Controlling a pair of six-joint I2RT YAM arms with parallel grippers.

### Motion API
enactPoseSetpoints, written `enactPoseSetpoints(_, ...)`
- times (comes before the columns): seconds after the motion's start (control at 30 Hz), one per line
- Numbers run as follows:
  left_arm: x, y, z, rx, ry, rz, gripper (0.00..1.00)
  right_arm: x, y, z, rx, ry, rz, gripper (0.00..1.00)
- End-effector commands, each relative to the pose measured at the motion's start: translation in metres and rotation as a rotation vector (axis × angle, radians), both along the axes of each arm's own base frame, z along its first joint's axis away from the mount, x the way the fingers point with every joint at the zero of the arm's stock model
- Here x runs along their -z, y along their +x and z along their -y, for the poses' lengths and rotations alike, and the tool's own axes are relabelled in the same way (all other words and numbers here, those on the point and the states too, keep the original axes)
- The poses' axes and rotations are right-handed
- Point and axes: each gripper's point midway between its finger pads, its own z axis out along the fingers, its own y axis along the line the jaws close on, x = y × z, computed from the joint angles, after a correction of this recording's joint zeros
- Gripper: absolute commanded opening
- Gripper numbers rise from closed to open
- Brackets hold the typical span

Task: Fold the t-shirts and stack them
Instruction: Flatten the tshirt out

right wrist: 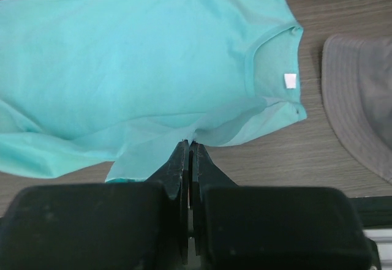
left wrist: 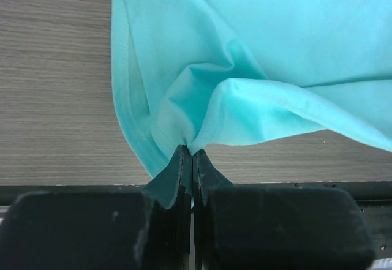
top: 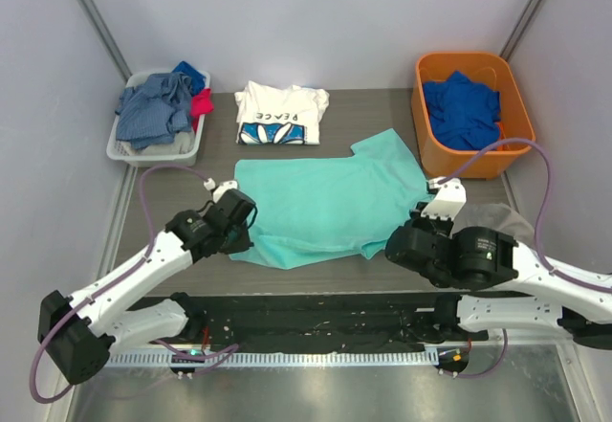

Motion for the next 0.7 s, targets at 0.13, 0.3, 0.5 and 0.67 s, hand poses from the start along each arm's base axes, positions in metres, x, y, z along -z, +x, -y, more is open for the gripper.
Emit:
enactPoseSetpoints(0.13, 0.000, -0.004, 0.002, -0.042, -0.005, 0.031, 0.00, -0.017, 0.032, 0.018, 0.086, -0.076, 0.053, 0.01)
enactPoseSetpoints(0.3, -0.004, -0.008, -0.008, -0.067, 0.007, 0.043, 0.00, -0.005, 0.043, 0.027, 0.121, -0.070, 0.017, 0.01)
enactPoseSetpoints(0.5, -0.009, -0.020, -0.023, -0.092, 0.007, 0.050, 0.00, 0.005, 0.035, 0.027, 0.100, -0.061, -0.030, 0.01)
enactPoseSetpoints(0.67, -0.005, -0.032, -0.025, -0.116, -0.059, 0.046, 0.00, 0.004, 0.020, 0.036, 0.103, -0.006, -0.061, 0.01)
